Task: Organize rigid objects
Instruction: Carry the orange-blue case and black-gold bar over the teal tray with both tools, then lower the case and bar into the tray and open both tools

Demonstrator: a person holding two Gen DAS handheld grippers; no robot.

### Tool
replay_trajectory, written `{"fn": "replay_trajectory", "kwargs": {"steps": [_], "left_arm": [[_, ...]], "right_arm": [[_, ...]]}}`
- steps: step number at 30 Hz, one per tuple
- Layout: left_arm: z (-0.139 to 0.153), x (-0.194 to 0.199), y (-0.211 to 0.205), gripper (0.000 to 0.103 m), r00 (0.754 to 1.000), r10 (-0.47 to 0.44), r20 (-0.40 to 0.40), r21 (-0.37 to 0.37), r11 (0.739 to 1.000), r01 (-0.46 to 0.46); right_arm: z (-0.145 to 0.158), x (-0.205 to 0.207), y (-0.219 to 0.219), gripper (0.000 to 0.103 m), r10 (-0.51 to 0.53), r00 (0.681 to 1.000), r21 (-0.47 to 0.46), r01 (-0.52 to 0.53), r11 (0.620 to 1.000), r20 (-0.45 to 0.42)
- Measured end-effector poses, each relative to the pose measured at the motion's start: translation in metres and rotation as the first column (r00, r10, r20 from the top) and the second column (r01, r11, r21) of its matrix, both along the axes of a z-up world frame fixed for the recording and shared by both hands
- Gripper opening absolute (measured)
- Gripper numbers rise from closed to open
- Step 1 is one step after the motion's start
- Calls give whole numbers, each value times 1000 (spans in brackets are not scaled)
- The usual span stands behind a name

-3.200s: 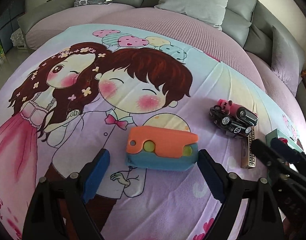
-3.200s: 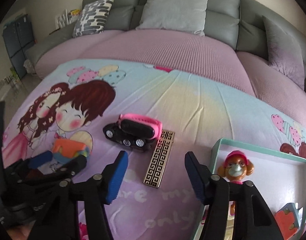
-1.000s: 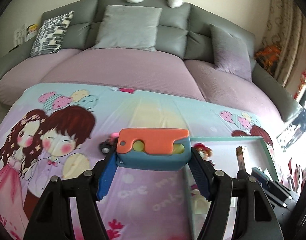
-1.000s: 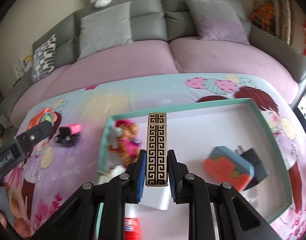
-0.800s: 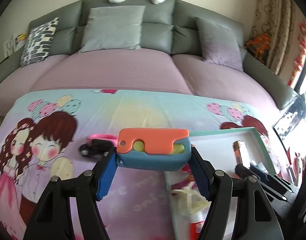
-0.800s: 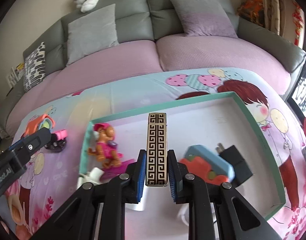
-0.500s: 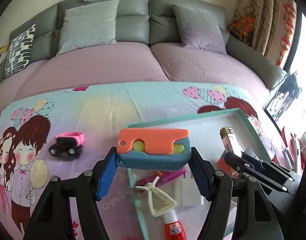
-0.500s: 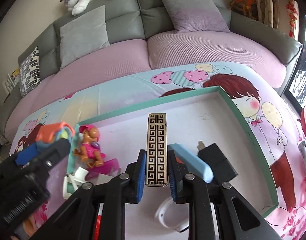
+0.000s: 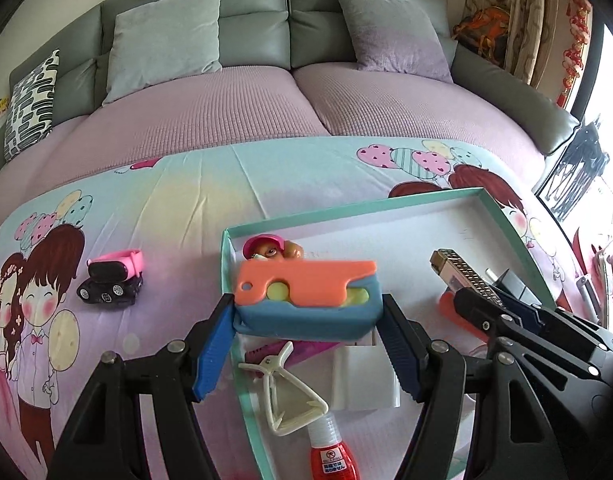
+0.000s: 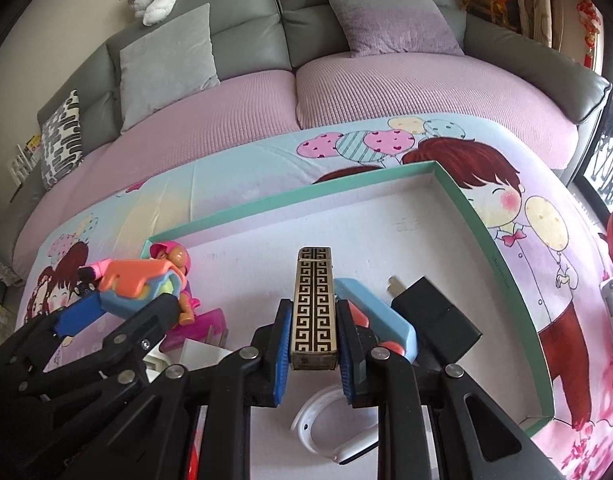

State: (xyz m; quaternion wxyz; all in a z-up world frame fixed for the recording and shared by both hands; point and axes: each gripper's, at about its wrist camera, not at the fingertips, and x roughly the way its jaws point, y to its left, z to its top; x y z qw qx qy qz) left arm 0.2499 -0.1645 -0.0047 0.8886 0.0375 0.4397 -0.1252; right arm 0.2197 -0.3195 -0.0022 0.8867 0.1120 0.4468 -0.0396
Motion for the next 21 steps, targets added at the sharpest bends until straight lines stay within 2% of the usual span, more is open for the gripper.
{"fn": "replay_trajectory", "kwargs": {"steps": [11, 21], "left_arm": [[-3, 1, -2, 71, 1000, 0, -13, 20, 1000, 0], [1, 1, 2, 71, 1000, 9, -4, 18, 1000, -9]], "right_arm": [[-3, 0, -2, 23, -3, 1000, 1, 3, 1000, -19], [4, -3, -2, 23, -6, 1000, -1, 6, 1000, 5]]}}
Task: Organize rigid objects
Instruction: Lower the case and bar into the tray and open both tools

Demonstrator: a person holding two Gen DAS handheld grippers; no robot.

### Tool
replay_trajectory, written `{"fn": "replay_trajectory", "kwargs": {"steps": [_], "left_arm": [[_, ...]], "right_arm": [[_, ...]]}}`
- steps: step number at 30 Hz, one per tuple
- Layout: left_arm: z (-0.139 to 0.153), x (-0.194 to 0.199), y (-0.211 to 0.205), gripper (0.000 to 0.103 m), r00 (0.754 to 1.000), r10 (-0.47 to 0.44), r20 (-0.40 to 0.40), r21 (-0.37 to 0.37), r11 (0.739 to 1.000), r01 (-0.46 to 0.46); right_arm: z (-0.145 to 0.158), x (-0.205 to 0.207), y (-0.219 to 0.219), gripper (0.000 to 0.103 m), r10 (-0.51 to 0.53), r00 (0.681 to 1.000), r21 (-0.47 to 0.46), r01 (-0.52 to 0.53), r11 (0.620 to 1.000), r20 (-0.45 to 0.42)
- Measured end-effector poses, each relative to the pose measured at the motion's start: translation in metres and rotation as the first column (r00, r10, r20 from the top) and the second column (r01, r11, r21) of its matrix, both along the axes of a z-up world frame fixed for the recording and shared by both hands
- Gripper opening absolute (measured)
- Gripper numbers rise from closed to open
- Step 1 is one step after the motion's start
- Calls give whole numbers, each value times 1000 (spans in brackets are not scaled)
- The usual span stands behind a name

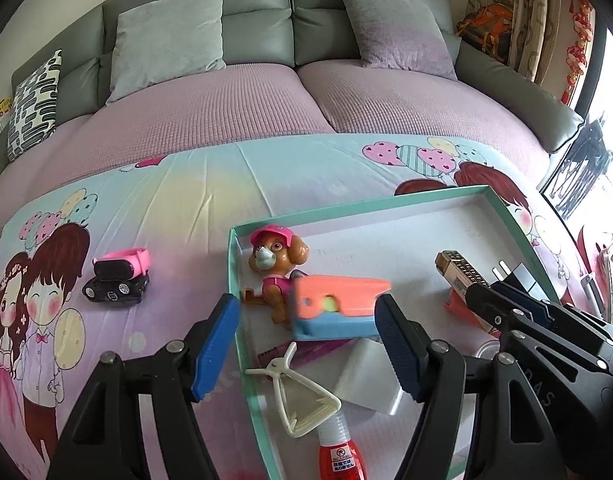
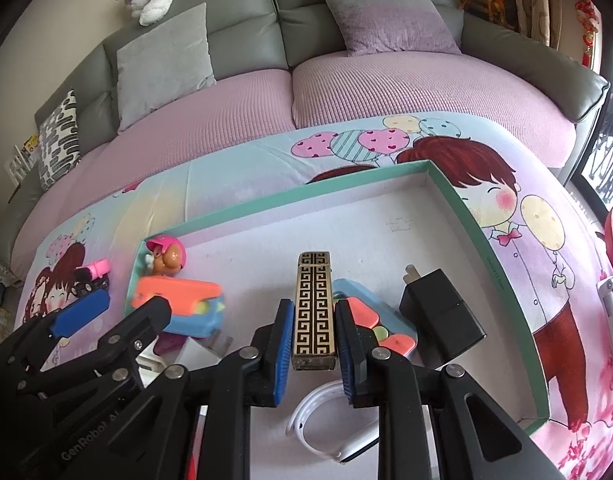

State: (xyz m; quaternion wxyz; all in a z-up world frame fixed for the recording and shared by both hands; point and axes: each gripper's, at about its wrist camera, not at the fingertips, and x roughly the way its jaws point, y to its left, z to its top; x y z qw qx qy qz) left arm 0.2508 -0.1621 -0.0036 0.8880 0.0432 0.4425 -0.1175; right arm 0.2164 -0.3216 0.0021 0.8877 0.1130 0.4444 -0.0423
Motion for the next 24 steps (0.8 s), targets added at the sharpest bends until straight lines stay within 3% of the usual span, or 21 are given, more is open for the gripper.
{"fn": "replay_trajectory", "kwargs": {"steps": [10, 19, 21, 24], "left_arm": [[16, -3, 15, 71, 998, 44, 40, -17, 999, -44], [17, 0, 32, 73, 990, 128, 52, 2, 992, -128], [16, 1, 34, 79, 988, 142, 53, 14, 990, -143], [15, 2, 39, 84, 985, 163, 60, 34, 986, -166]], "right_arm": [[14, -3, 2, 23, 6, 999, -14, -5, 1000, 50], [10, 1, 4, 23, 2, 999, -52, 0, 999, 32], [9, 1, 4, 29, -1, 1000, -56, 3, 998, 27], [8, 1, 6, 53, -5, 1000, -69, 6, 998, 25]]}}
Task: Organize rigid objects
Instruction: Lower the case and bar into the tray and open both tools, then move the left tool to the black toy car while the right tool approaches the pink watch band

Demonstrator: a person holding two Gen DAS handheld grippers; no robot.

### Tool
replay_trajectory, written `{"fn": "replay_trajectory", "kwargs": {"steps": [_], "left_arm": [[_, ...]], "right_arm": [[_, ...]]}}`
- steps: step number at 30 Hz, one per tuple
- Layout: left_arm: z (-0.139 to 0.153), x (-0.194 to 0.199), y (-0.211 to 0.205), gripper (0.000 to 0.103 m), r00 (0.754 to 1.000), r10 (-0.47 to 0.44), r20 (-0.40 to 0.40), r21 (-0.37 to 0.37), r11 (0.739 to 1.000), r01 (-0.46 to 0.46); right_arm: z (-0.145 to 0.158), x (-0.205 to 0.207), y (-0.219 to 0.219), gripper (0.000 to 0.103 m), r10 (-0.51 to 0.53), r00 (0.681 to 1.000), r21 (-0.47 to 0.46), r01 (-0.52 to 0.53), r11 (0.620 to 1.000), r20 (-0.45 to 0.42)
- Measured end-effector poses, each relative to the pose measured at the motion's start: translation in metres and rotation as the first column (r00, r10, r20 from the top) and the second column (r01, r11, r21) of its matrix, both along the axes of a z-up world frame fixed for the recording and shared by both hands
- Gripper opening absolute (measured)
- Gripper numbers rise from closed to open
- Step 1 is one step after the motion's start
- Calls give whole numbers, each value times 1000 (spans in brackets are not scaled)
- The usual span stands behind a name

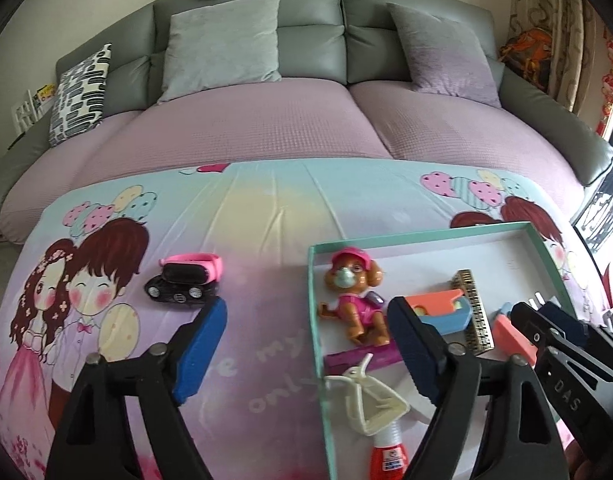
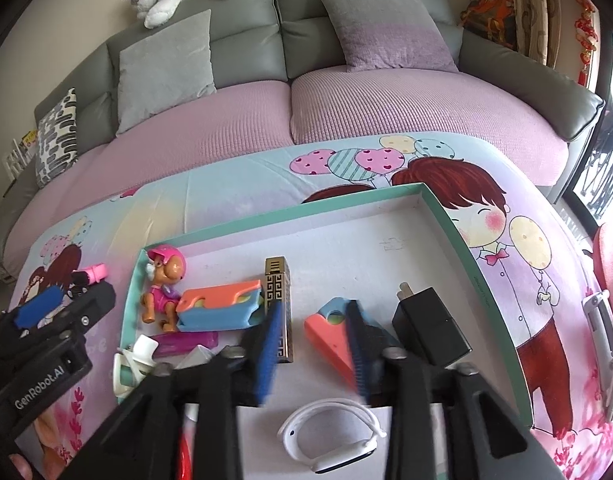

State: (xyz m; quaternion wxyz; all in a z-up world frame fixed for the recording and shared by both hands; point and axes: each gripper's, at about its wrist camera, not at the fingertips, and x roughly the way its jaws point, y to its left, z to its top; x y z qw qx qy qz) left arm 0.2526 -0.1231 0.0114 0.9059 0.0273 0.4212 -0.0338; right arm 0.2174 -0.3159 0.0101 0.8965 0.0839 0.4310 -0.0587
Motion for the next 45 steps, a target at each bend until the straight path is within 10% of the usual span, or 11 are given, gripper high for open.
{"fn": "replay_trajectory", "kwargs": {"steps": [5, 15, 45], "left_arm": [[-2, 3, 12, 94, 999, 42, -5, -5, 999, -42], [-6, 5, 42, 103, 986, 163, 28, 15, 986, -164], [-31, 18, 120, 103, 955, 296, 4, -4, 955, -296]], "right_arm": [[0, 1, 5, 56, 13, 1000, -10, -13, 1000, 3], [-1, 3, 13, 102, 29, 999, -20, -29, 999, 22], [-5, 19, 67, 103, 150, 987, 32, -152, 988, 63]]}}
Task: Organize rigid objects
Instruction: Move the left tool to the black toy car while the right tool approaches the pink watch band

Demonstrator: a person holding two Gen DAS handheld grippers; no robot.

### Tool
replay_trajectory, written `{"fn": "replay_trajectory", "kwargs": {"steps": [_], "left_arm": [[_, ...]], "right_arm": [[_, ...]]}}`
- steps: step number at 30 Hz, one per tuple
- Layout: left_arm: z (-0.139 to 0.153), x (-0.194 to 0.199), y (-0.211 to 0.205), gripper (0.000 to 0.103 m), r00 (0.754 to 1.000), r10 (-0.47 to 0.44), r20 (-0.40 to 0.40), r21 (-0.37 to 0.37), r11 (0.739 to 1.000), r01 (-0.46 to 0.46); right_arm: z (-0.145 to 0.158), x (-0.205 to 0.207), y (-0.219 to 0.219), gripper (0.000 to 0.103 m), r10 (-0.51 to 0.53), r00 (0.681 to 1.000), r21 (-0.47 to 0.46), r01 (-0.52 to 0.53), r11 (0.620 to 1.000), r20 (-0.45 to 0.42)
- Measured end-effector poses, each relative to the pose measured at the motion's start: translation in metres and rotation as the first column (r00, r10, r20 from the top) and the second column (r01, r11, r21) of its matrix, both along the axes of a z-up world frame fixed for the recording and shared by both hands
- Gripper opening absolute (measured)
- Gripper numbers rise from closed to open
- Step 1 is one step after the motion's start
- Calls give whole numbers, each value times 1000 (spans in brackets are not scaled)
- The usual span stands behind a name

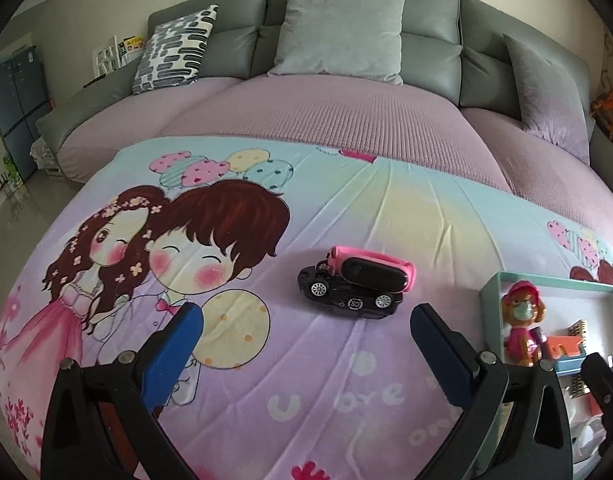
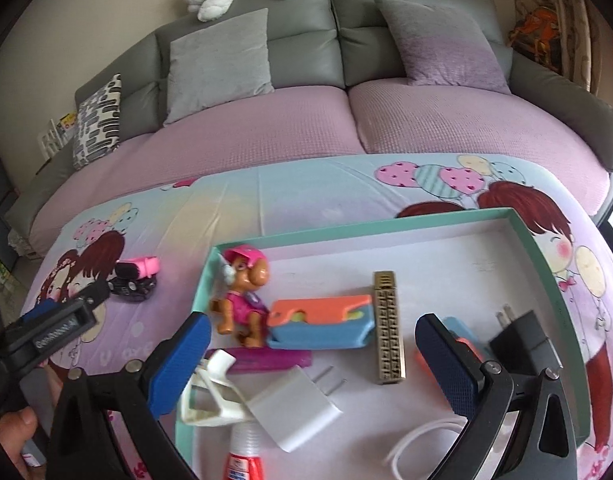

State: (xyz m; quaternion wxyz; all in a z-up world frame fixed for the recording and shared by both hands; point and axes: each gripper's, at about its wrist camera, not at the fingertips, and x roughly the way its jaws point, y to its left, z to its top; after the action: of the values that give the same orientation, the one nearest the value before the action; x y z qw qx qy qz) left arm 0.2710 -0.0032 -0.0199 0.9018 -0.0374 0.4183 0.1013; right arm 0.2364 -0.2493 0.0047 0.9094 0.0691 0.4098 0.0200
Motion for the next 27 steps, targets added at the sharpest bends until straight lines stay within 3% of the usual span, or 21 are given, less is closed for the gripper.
{"fn": "replay_trajectory", "kwargs": {"steps": [9, 27], "left_arm": [[-28, 21, -3, 103, 994, -77, -79, -35, 997, 74], [-32, 35, -2, 102, 983, -182, 11, -100, 978, 182]], "right_arm": [[-8, 14, 16, 103, 27, 999, -30, -28, 999, -30], [-8, 26, 28, 103, 37, 998, -37, -39, 999, -52]]}}
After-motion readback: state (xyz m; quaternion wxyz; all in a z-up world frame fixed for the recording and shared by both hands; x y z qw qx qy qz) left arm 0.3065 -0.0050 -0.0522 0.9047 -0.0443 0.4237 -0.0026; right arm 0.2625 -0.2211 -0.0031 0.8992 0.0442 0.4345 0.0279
